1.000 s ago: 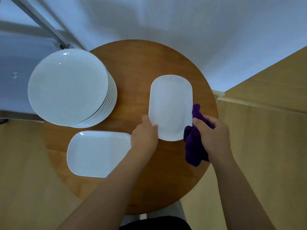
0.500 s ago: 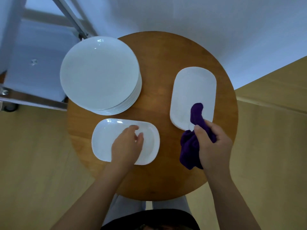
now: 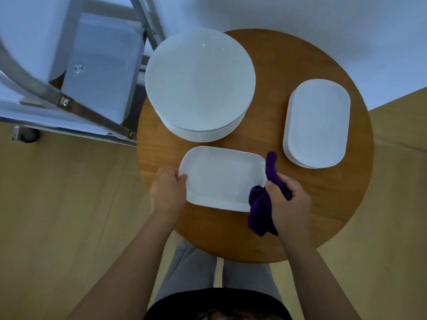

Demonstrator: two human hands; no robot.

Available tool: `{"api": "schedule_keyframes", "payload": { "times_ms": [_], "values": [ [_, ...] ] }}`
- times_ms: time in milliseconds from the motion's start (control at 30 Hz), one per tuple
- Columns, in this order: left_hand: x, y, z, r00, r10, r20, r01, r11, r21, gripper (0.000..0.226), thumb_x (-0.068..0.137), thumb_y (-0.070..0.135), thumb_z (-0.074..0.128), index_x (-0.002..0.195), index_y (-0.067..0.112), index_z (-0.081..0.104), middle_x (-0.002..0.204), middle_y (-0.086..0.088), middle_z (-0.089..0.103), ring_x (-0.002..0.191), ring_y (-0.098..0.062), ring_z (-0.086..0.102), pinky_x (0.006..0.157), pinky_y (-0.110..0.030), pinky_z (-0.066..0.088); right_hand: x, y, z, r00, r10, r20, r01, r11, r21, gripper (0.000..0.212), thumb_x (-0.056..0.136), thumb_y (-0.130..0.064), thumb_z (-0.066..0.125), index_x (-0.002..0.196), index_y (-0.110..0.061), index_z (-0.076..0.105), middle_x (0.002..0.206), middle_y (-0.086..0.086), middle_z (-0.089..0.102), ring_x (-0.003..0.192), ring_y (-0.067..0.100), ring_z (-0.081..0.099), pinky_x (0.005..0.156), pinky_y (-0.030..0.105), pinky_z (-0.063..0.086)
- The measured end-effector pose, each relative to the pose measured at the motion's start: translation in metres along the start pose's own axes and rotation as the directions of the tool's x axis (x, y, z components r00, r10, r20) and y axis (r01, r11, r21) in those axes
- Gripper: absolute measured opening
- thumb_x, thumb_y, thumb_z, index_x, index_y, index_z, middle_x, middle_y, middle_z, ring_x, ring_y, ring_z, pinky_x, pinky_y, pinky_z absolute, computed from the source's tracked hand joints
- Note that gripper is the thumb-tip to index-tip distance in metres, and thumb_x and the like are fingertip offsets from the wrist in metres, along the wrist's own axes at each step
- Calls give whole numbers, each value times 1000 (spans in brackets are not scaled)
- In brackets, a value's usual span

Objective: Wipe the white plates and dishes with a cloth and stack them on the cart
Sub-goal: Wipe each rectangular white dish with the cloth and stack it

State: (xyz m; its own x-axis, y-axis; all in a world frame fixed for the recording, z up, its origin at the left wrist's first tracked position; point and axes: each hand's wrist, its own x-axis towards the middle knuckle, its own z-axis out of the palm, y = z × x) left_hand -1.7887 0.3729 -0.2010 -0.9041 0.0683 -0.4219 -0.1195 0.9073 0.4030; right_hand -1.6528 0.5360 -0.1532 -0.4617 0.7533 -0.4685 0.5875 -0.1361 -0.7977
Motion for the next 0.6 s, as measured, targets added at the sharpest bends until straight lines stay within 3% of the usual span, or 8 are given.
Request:
{"api": "schedule_keyframes", "payload": {
  "times_ms": [200,300,433,533,600],
  "values": [
    [-1,0,-5,1000,22,12,-22,1000,12,14,92,20,58,80,16,51,82,-5,58,73,-17,54,61,-27,37,0,0,5,993,31,-111,-29,999,18,27,87,-17,62,107,-33,53,103,-10,59,89,9,57,67,21,47],
    [-2,3,-8,999,25,24,-26,999,27,14,93,20,56,82,16,49,85,-5,58,75,-17,54,63,-28,39,0,-3,3,989,65,-136,-58,997,56,28,87,-16,62,106,-34,54,100,-13,59,91,11,57,74,28,51],
    [-4,4,-14,996,84,-16,-84,996,19,15,93,20,56,82,16,46,79,-1,53,66,-11,49,58,-23,37,-2,-5,-3,985,62,-161,-51,996,72,28,87,-16,62,106,-34,55,99,-13,60,91,11,58,69,24,49],
    [-2,7,-20,992,123,-8,-123,987,-107,16,92,19,56,82,19,44,74,5,46,62,-8,44,52,-20,33,-4,-4,-7,979,78,-189,-65,995,75,30,87,-17,62,114,-28,56,103,-9,60,91,11,57,66,20,47],
    [-1,8,-22,994,54,97,-25,960,-277,14,92,17,53,85,20,42,77,4,47,68,-9,47,55,-21,37,-5,-3,-8,975,94,-200,-78,993,84,32,87,-18,62,117,-26,56,105,-8,61,92,12,57,68,22,48]
  ]
}}
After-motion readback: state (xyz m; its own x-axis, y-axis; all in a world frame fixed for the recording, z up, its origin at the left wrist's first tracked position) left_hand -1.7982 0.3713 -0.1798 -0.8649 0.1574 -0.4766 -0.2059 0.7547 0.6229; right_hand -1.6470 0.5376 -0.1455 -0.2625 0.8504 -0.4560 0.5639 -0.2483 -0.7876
